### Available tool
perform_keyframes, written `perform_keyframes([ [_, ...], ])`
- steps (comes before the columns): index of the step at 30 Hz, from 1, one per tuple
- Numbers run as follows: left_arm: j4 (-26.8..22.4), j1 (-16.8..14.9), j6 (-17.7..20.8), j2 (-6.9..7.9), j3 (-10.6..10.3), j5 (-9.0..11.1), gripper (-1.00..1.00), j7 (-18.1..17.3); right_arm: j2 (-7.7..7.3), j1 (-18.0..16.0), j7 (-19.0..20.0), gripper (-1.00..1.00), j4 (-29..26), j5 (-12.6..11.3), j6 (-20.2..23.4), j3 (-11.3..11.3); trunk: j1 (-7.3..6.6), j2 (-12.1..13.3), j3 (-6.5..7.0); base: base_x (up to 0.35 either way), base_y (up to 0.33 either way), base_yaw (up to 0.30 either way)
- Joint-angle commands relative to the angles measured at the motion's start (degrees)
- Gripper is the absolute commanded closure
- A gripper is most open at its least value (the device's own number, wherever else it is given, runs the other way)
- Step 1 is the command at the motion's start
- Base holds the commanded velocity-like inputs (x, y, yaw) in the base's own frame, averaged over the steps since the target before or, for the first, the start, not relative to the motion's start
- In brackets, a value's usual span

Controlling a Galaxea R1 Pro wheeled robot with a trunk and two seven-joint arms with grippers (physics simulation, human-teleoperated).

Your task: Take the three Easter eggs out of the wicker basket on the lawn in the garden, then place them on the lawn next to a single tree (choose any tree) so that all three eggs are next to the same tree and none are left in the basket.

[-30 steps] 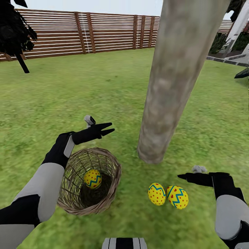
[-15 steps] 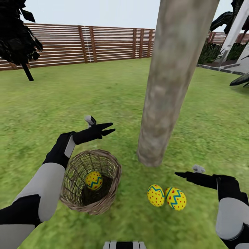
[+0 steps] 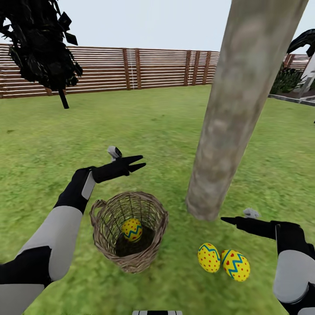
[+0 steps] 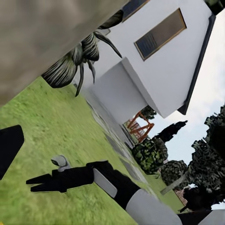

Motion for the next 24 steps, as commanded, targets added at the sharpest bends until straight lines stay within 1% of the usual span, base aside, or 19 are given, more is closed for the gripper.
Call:
perform_keyframes([
  [1,0.0,0.0,0.6,-0.06,0.2,-0.1,-1.0,-0.2,0.01,-0.1,1.1,-1.0,-0.4,0.4,0.7,-0.3,-0.03,0.0,0.18,0.0,0.0,0.282],
  [6,0.0,0.0,0.6,-0.07,0.2,-0.1,-1.0,-0.2,-0.01,-0.1,2.3,-1.0,-2.6,0.4,3.0,-0.5,-0.16,0.1,1.28,0.0,0.0,0.282],
  [11,0.0,0.0,0.6,-0.04,0.2,-0.1,-1.0,-0.2,-0.02,-0.1,2.4,-1.0,-3.0,0.4,3.4,-0.9,-0.29,0.1,2.39,0.0,0.0,0.278],
  [17,0.0,0.0,0.6,-0.03,0.2,-0.1,-1.0,-0.2,0.07,-0.1,2.5,-1.0,-2.9,0.4,3.4,-0.8,-0.44,0.2,3.72,0.0,0.0,0.055],
  [18,0.4,0.3,0.9,0.3,-0.1,-0.5,-1.0,0.1,-0.19,0.3,2.6,-1.0,-3.2,0.0,3.3,-1.2,-0.45,0.2,3.71,0.0,0.0,0.0],
  [20,1.0,0.9,1.2,0.95,0.1,-1.1,-1.0,-0.5,-0.15,-0.1,2.6,-1.0,-2.9,0.2,3.4,-0.9,-0.5,0.2,4.16,0.0,0.0,0.0],
  [22,1.6,1.6,1.1,1.6,0.1,-1.2,-1.0,-0.5,-0.16,-0.1,2.6,-1.0,-2.9,0.2,3.4,-0.9,-0.55,0.3,4.6,0.0,0.0,0.0],
  [24,1.8,2.2,1.1,2.25,-0.5,-1.6,-1.0,-0.6,-0.23,-0.1,2.7,-1.0,-3.1,0.1,3.5,-0.9,-0.6,0.3,5.04,0.0,0.0,0.0],
])
